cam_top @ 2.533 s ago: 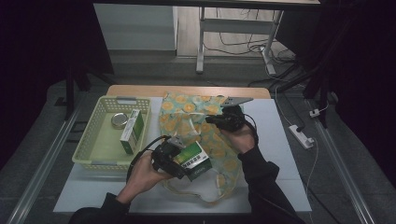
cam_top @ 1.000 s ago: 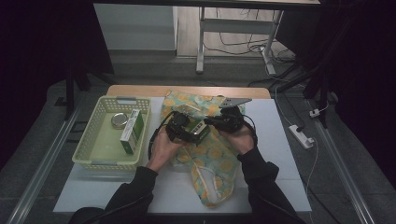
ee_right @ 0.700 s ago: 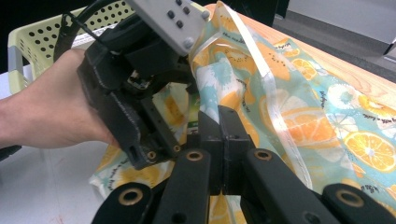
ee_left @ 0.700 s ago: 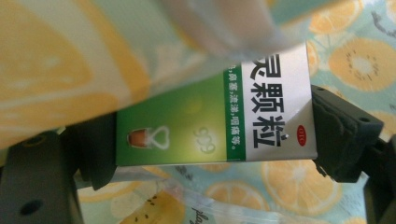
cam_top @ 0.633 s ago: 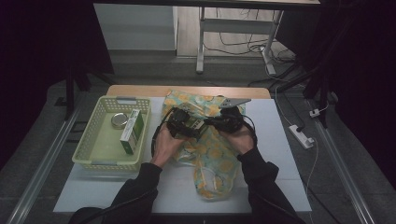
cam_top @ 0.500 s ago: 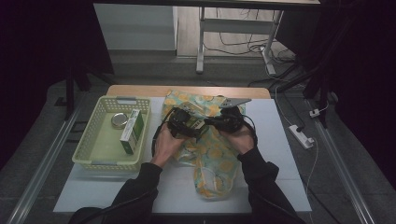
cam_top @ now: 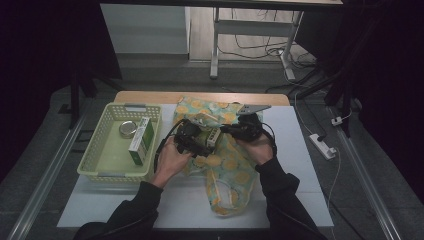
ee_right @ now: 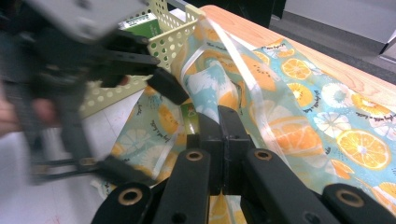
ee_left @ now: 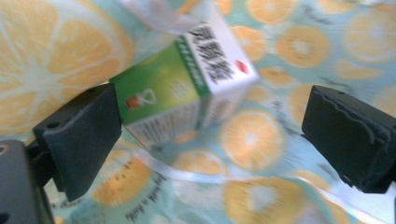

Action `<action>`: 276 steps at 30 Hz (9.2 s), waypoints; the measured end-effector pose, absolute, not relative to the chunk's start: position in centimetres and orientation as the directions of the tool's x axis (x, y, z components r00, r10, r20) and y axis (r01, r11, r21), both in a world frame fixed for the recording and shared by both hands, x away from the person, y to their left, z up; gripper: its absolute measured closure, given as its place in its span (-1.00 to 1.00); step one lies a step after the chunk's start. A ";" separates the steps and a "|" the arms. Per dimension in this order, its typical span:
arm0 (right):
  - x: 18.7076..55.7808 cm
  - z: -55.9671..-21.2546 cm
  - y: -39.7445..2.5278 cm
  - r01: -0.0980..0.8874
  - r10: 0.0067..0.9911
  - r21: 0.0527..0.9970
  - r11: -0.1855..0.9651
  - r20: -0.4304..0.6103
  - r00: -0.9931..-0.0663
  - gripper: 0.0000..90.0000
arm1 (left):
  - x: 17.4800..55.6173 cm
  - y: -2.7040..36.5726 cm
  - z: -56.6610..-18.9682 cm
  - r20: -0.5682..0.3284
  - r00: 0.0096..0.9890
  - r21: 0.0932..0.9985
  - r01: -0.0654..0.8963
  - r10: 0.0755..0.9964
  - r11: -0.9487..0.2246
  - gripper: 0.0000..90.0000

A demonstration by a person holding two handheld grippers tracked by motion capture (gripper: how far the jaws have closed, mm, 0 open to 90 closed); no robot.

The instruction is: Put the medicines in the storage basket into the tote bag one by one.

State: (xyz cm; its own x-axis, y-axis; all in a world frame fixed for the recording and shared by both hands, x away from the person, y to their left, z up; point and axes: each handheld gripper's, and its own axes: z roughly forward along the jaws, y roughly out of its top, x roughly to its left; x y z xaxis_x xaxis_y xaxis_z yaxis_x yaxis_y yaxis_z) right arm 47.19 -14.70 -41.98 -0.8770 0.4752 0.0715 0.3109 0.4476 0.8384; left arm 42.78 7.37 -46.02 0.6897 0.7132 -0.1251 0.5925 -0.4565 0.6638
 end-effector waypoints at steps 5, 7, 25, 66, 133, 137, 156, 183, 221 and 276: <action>47.2 -41.9 -14.7 0.310 0.476 0.839 0.448 0.070 -0.877 1.00 | 40.9 8.0 -45.0 -0.129 0.719 0.692 0.558 0.683 -0.457 -0.95; 47.1 -41.9 -14.7 0.309 0.476 0.839 0.448 0.068 -0.877 1.00 | 40.4 8.3 -44.7 -0.127 0.725 0.700 0.549 0.677 -0.457 -0.98; 47.0 -41.7 -14.9 0.302 0.476 0.841 0.448 0.061 -0.877 1.00 | 37.0 14.1 -44.0 -0.074 0.688 0.747 0.518 0.722 -0.417 -1.00; 47.2 -41.9 -14.9 0.303 0.480 0.840 0.449 0.059 -0.875 1.00 | 37.1 24.1 -47.2 -0.055 0.280 0.567 0.799 0.959 -0.201 -0.05; 47.1 -41.4 -15.4 0.295 0.488 0.853 0.430 0.055 -0.871 1.00 | 33.7 15.3 -42.6 -0.157 0.686 0.651 0.613 0.710 -0.448 0.37; 47.0 -41.3 -15.3 0.294 0.487 0.853 0.432 0.053 -0.872 1.00 | 34.3 14.2 -43.4 -0.161 0.692 0.629 0.621 0.703 -0.468 0.37; 46.6 -41.2 -14.8 0.286 0.468 0.853 0.436 0.056 -0.882 1.00 | 38.4 11.5 -44.6 -0.172 0.655 0.602 0.661 0.735 -0.448 0.37; 46.6 -41.4 -14.4 0.291 0.459 0.849 0.441 0.065 -0.886 1.00 | 44.6 7.7 -46.1 -0.150 0.621 0.642 0.653 0.769 -0.401 0.37; 47.2 -42.1 -14.7 0.312 0.476 0.838 0.448 0.071 -0.876 1.00 | 47.0 7.7 -47.0 -0.129 0.601 0.703 0.617 0.789 -0.355 -0.15; 47.2 -42.2 -14.7 0.312 0.477 0.838 0.447 0.071 -0.876 1.00 | 42.1 22.7 -44.6 -0.119 0.570 0.710 0.621 0.813 -0.331 -1.00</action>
State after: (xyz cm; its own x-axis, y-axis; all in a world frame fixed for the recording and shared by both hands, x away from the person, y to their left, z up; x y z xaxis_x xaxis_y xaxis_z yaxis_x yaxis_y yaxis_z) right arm 47.19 -14.68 -42.21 -0.8758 0.4773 0.0711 0.3118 0.4474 0.8382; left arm 42.09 22.72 -44.56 0.5696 0.8133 -0.1188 0.6210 -0.3311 0.7105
